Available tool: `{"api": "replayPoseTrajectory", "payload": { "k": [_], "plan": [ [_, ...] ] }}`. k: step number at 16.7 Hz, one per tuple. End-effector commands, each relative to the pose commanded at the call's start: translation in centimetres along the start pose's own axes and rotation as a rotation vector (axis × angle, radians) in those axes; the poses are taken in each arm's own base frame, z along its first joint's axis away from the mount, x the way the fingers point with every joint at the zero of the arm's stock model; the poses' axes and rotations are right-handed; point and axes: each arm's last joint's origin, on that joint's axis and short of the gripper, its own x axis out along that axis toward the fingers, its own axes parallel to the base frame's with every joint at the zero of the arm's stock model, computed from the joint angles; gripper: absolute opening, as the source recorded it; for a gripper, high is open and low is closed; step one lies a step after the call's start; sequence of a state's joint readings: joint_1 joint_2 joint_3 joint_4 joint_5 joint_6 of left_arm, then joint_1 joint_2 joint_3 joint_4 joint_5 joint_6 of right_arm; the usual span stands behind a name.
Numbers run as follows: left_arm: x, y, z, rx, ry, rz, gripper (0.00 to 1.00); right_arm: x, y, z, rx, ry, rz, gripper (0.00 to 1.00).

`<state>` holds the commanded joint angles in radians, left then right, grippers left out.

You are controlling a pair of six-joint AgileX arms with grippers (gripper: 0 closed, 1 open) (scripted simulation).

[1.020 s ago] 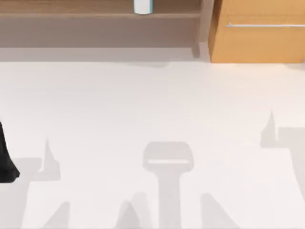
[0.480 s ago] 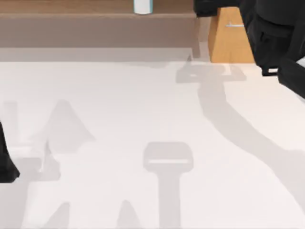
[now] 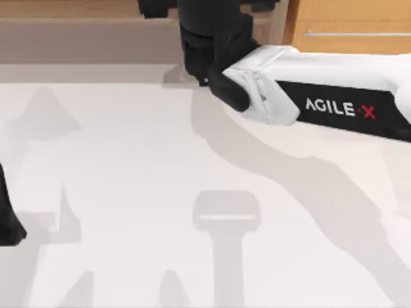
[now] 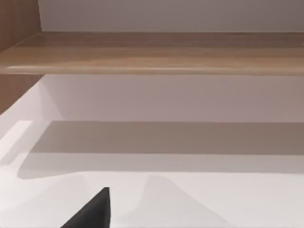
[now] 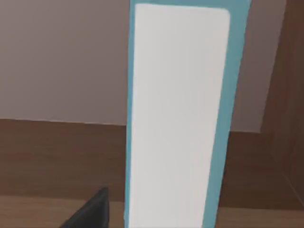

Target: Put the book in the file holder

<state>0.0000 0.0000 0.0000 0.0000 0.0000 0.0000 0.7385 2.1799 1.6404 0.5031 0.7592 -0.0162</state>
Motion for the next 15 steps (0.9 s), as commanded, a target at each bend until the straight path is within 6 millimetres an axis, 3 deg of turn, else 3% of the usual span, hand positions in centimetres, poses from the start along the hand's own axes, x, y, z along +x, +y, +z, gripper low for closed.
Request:
{"api": "replayPoseTrajectory", "payload": {
  "k": [5,12,15],
  "plan": [
    [0.0,0.0,0.0,0.000,0.000,0.000,1.00,2.9,2.4,-3.0,0.034,-0.026,-0.010,1.00],
    [0.0,0.0,0.0,0.000,0.000,0.000,1.00,3.0,2.5,-3.2,0.036,-0.027,-0.009,1.00],
    [0.0,0.0,0.0,0.000,0.000,0.000,1.00,3.9,2.5,-3.1,0.038,-0.029,-0.012,1.00]
  ]
}}
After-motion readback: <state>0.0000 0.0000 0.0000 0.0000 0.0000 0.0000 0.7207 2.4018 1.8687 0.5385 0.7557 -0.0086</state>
